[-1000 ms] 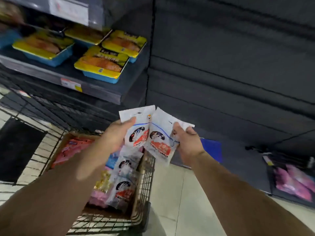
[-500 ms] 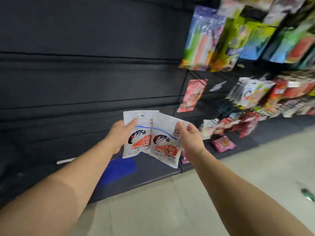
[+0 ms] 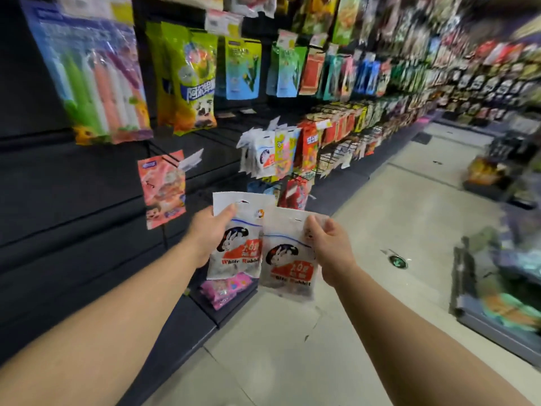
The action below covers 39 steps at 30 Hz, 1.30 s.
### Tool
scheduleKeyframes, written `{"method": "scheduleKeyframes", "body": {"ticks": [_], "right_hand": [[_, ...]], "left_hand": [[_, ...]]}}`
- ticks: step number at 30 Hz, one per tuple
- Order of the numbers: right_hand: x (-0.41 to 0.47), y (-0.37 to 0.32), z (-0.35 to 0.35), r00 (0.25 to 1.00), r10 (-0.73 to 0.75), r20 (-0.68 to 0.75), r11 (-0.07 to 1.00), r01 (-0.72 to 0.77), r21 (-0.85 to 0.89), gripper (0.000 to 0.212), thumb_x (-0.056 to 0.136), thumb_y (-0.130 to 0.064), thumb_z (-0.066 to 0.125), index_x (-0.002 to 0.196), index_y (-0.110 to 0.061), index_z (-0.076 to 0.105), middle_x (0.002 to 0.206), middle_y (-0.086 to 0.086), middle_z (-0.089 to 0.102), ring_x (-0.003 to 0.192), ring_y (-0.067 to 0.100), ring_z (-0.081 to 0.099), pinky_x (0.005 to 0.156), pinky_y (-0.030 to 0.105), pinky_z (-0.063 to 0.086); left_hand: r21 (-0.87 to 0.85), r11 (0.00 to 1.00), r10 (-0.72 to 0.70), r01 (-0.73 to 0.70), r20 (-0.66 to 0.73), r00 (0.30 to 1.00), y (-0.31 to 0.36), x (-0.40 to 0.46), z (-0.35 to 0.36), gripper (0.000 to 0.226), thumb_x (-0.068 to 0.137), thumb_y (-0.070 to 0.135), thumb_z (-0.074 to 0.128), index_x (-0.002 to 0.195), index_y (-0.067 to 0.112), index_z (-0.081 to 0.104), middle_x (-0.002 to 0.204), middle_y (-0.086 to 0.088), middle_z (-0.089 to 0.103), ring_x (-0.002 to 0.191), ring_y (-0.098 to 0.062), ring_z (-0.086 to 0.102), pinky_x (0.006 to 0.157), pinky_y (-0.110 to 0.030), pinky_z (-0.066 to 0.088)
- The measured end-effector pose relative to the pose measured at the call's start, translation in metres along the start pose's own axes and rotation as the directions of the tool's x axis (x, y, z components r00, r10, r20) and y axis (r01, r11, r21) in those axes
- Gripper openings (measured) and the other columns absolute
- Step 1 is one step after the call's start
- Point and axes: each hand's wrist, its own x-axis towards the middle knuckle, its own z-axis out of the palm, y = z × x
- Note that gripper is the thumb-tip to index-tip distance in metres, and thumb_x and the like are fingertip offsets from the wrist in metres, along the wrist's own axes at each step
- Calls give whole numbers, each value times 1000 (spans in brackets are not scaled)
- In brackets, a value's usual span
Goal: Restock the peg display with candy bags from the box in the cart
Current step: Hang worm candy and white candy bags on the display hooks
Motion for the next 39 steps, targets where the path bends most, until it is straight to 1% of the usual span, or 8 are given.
{"method": "scheduleKeyframes", "body": {"ticks": [9, 20, 25, 27, 30, 33, 36, 39], "right_hand": [[187, 2, -5, 998, 32, -63, 999, -34, -37, 16, 100, -29, 55, 98, -18, 66, 94, 7, 72, 84, 25, 70, 72, 38, 59], [387, 3, -2, 997, 76, -32, 989, -80, -125, 17, 97, -30, 56, 87, -19, 63, 90, 5, 69, 80, 20, 63, 67, 33, 52], [483, 16, 8, 993, 77, 92, 982, -60, -178, 21, 94, -35, 59, 90, -16, 66, 93, 6, 68, 94, 29, 67, 82, 48, 58], [521, 20, 10, 985, 75, 158, 981, -44, -191, 19, 92, -35, 59, 86, -17, 62, 91, 5, 66, 90, 26, 66, 75, 43, 59], [569, 20, 17, 937, 43, 345, 972, 40, -230, 26, 97, -26, 57, 77, -11, 52, 78, 2, 56, 67, 11, 52, 53, 16, 45], [602, 11, 34, 857, 46, 513, 962, 101, -255, 25, 96, -29, 58, 78, -12, 52, 74, 2, 52, 65, 12, 47, 55, 24, 41], [623, 6, 63, 762, 57, 644, 958, 140, -251, 29, 92, -35, 59, 71, -17, 52, 65, -1, 52, 62, 12, 48, 56, 28, 43], [621, 6, 88, 662, 62, 747, 962, 159, -221, 26, 96, -27, 57, 72, -16, 52, 61, -5, 49, 57, 8, 45, 53, 23, 38]], "left_hand": [[-62, 995, -77, 80, 59, 995, -22, 182, 83, 29, 98, 32, 62, 117, 11, 70, 107, -13, 76, 97, -33, 73, 94, -54, 55], [-2, 993, -117, 117, 3, 993, -18, 342, 144, 20, 95, 40, 64, 102, 24, 74, 102, -6, 77, 93, -28, 74, 92, -50, 57], [5, 988, -151, 152, -114, 982, -31, 400, 163, 20, 95, 39, 65, 99, 22, 74, 98, -8, 78, 92, -30, 75, 93, -51, 57], [-10, 987, -162, 163, -198, 967, -36, 421, 174, 18, 95, 38, 65, 96, 23, 74, 99, -8, 78, 92, -30, 74, 93, -51, 56], [-56, 983, -185, 176, -344, 920, -43, 437, 193, 15, 97, 33, 64, 94, 22, 73, 102, -12, 76, 92, -31, 73, 91, -48, 58], [-120, 976, -217, 181, -503, 836, -38, 438, 204, 16, 98, 31, 62, 97, 18, 71, 91, -8, 76, 81, -25, 73, 68, -30, 59], [-178, 970, -239, 163, -628, 740, -38, 430, 201, 19, 98, 33, 62, 103, 17, 72, 92, -8, 77, 83, -28, 73, 78, -39, 59], [-223, 964, -263, 145, -718, 645, -42, 408, 192, 19, 98, 32, 62, 98, 14, 71, 84, -9, 77, 76, -29, 74, 71, -37, 58]]}}
